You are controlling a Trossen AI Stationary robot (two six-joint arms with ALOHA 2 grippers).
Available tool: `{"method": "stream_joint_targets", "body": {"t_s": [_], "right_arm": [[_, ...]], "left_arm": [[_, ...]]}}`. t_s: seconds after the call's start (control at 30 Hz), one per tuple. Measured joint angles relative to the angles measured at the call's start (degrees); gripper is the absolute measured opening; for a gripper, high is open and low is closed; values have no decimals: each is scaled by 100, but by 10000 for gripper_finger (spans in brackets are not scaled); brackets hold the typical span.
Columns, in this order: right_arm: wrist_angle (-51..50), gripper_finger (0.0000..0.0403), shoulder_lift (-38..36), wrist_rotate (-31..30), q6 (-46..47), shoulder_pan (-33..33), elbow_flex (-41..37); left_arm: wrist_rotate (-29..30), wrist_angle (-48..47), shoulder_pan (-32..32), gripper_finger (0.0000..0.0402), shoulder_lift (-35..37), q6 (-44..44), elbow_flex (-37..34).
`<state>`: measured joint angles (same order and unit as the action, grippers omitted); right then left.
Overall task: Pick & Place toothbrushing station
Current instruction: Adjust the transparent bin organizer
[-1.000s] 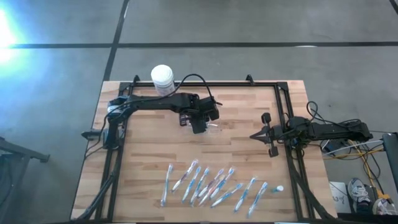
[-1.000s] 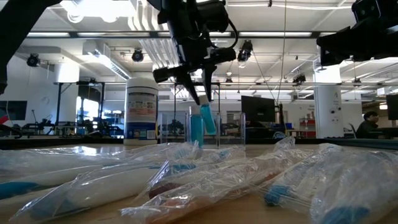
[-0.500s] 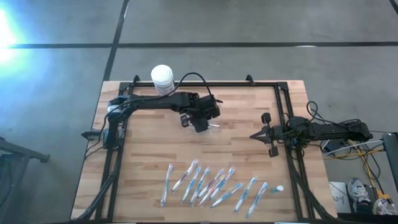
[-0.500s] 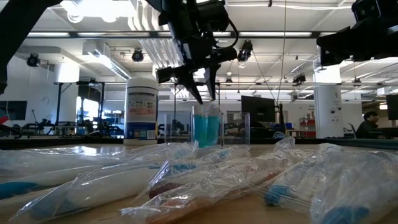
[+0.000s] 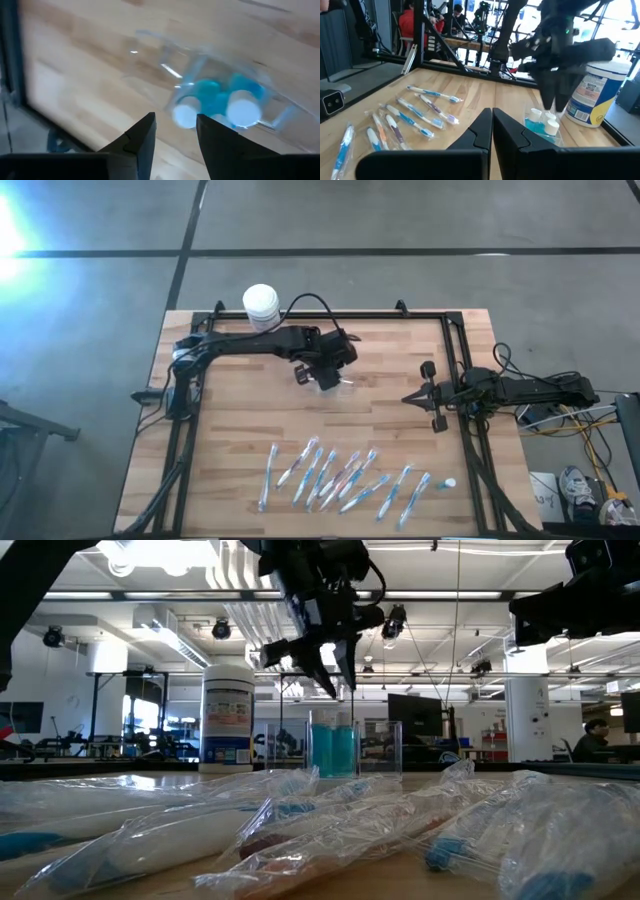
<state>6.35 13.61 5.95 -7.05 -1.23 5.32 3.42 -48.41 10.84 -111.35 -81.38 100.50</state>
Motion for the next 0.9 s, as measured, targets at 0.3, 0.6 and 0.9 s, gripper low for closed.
{"method": "stream_joint_targets", "body": {"t_s": [0.3,0.6,0.9], "right_arm": [[-9,8,0,3,0,1,0],[-1,8,-2,3,2,-1,0],[52,8,-2,1,62,-1,0]], "left_arm": [[-392,-495,8,118,1217,1755,329],[-1718,98,355,24,3835,5880,-1363],[-1656,3665,328,3,6556,8475,-5448]]}}
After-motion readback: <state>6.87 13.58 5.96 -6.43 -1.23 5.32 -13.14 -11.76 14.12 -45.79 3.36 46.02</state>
